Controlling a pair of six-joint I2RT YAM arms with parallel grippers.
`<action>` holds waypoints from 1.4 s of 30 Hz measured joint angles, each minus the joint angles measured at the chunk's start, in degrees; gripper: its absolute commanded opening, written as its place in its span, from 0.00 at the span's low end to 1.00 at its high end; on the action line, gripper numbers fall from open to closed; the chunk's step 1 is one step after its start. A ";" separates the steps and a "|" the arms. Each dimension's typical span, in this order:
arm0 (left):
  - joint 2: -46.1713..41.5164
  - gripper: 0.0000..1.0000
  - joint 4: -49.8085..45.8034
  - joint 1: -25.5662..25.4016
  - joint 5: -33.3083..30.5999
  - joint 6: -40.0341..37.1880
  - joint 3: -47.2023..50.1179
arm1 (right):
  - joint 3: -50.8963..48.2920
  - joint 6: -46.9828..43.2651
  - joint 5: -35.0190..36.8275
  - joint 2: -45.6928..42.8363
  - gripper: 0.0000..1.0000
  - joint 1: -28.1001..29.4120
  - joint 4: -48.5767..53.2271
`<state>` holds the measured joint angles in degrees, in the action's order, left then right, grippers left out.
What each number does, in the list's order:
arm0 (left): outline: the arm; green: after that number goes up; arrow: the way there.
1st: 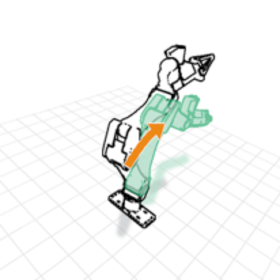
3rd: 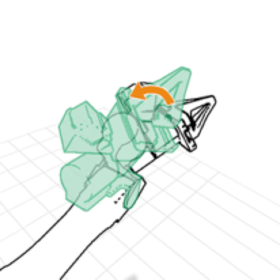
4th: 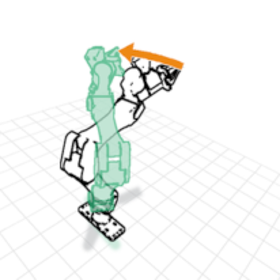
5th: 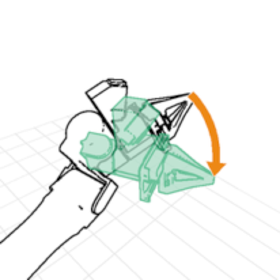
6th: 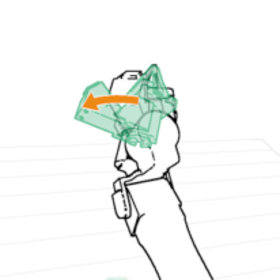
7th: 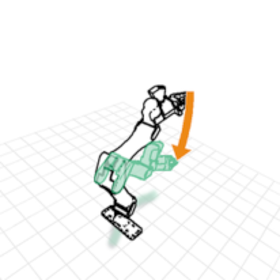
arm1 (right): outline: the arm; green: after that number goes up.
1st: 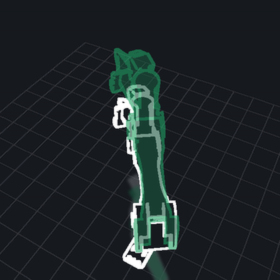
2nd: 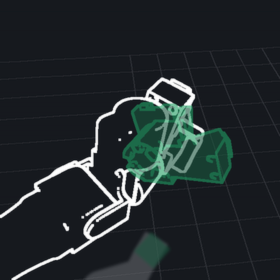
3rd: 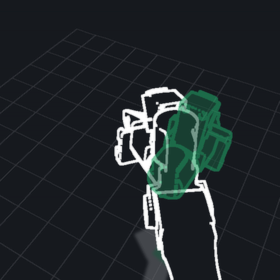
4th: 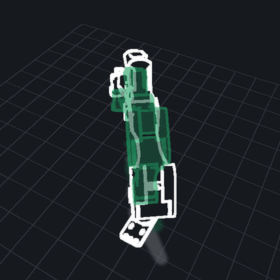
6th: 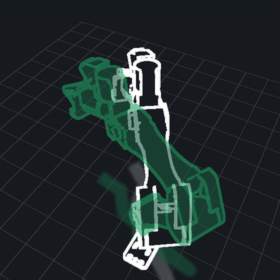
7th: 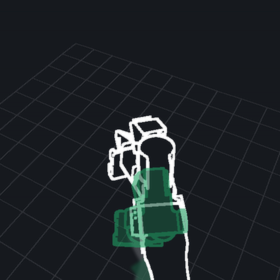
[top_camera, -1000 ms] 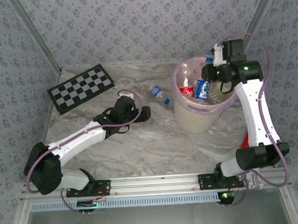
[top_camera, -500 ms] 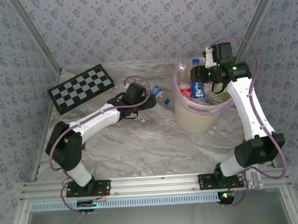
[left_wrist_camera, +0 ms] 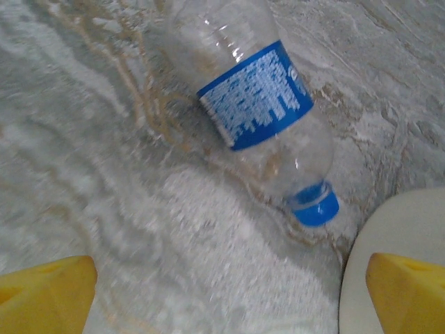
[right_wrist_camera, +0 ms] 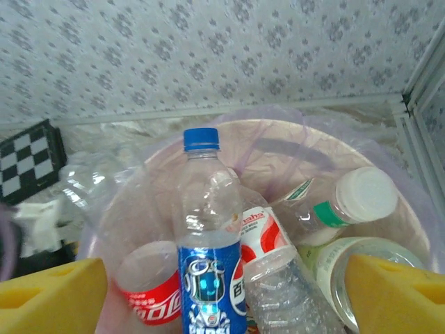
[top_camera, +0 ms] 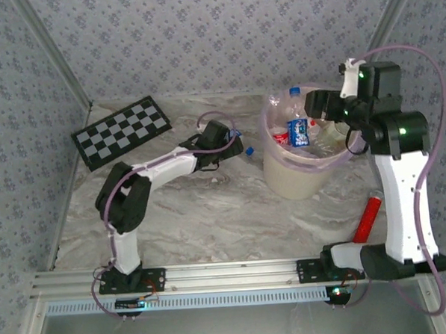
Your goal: Put the plastic bottles in the bin
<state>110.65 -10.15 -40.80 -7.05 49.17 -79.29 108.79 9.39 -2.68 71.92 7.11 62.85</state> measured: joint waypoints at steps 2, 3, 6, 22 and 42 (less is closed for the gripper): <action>2.93 0.99 0.61 0.22 0.02 0.00 -2.73 | -1.90 0.39 -2.34 -2.34 0.80 0.00 -0.70; 4.20 0.99 0.85 0.31 0.02 -0.02 -4.09 | -2.95 0.61 -3.76 -3.04 0.78 0.00 -1.27; 8.41 0.99 1.03 0.66 0.15 -0.07 -9.20 | -5.27 1.57 -6.56 -2.99 0.76 2.25 -4.02; 22.67 0.71 -3.69 0.76 -1.55 2.60 -23.54 | -5.60 1.60 4.50 14.49 0.42 11.69 -21.18; 11.98 0.33 -3.80 0.83 -7.87 -0.20 -9.27 | -13.07 1.99 6.69 12.87 0.55 9.01 -22.36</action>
<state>122.63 -13.96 -39.97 -14.92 48.97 -88.55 95.72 11.38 4.01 84.79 16.12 40.49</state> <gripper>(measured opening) 0.500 0.526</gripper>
